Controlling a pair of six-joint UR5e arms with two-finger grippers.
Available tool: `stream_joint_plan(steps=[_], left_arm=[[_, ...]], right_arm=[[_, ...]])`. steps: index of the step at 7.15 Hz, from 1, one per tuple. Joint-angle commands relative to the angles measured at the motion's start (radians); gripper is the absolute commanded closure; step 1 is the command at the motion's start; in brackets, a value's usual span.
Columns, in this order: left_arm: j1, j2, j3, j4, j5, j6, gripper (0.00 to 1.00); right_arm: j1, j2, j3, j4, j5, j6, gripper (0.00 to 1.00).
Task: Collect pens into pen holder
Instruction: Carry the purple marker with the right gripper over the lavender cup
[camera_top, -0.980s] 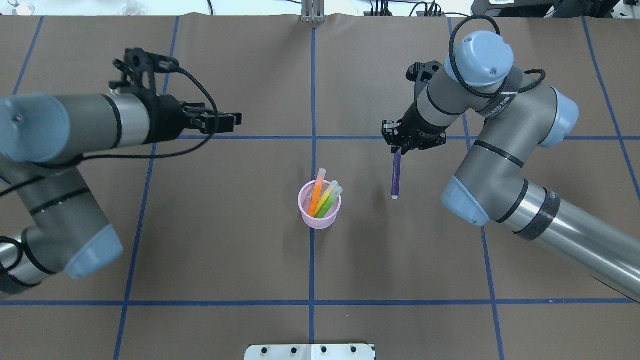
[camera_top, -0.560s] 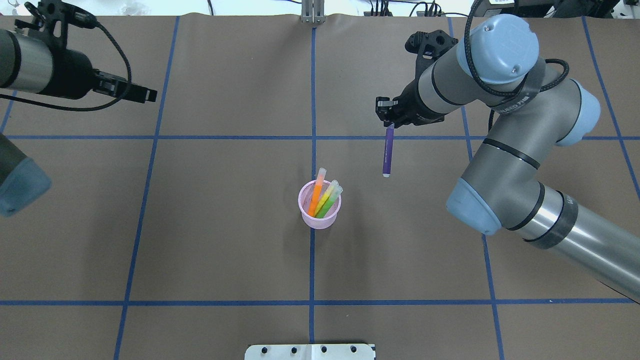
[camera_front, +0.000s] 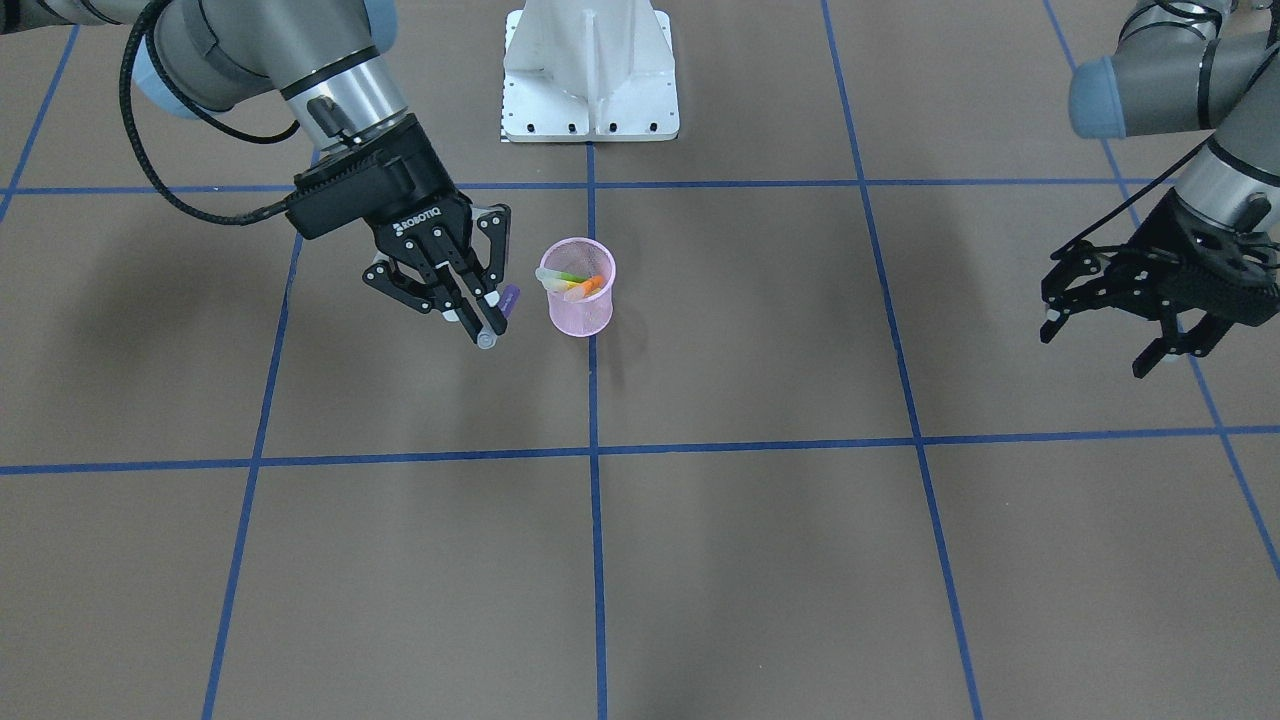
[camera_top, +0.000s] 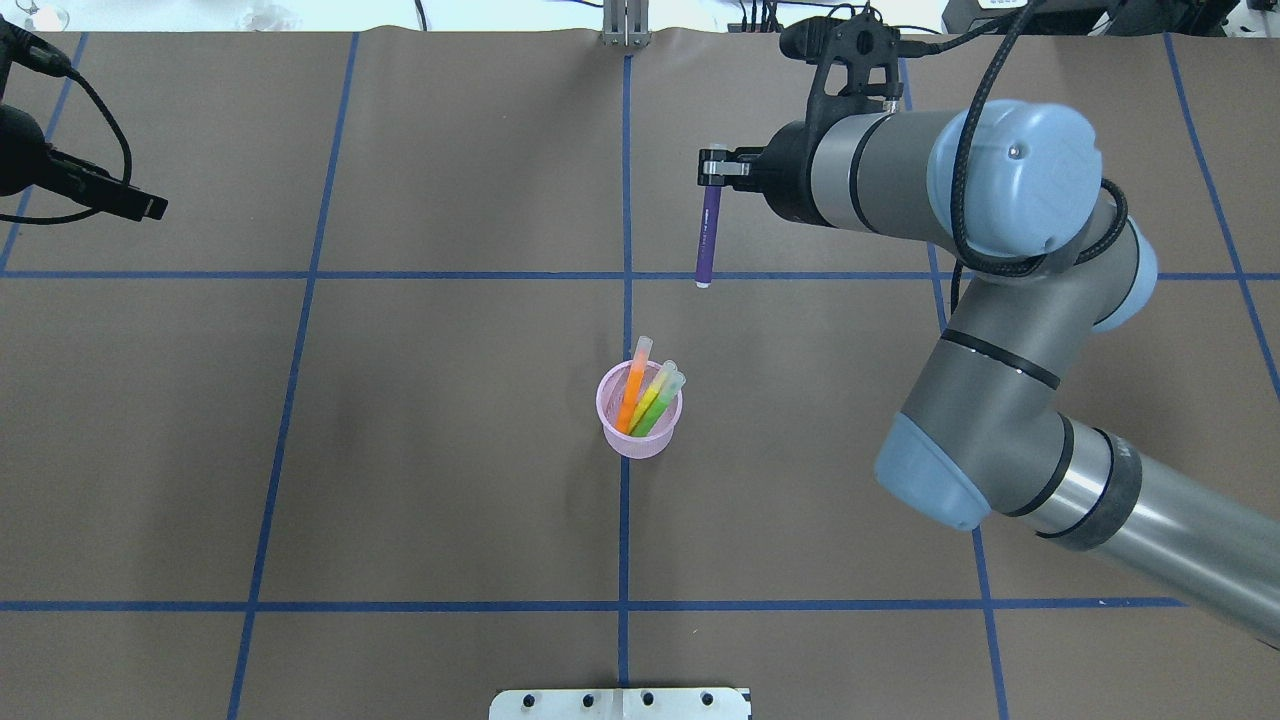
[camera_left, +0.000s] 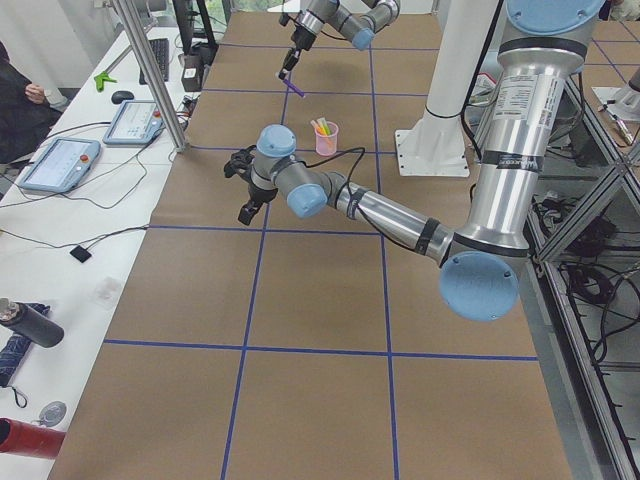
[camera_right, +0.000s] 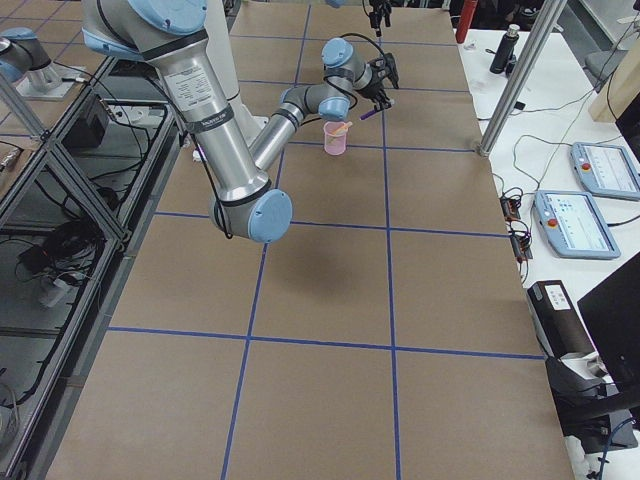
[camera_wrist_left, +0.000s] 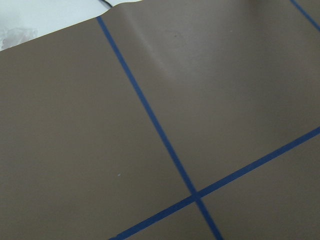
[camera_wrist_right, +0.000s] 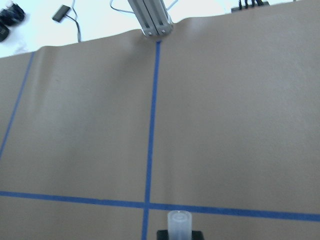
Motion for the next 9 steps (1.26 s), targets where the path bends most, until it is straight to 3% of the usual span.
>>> stream_joint_plan(steps=[1,4,9], left_arm=[[-0.028,0.005,0.026,0.006,-0.002,0.023,0.00],[-0.039,0.000,0.049,0.047,-0.001,0.029,0.00],[-0.042,0.007,0.080,0.044,-0.002,0.029,0.00]], right_arm=[[-0.081,-0.004,0.001,0.135,-0.133,-0.078,1.00],[-0.286,-0.013,-0.007,0.192,-0.394,-0.204,1.00],[-0.343,-0.044,-0.033,0.224,-0.402,-0.308,1.00]])
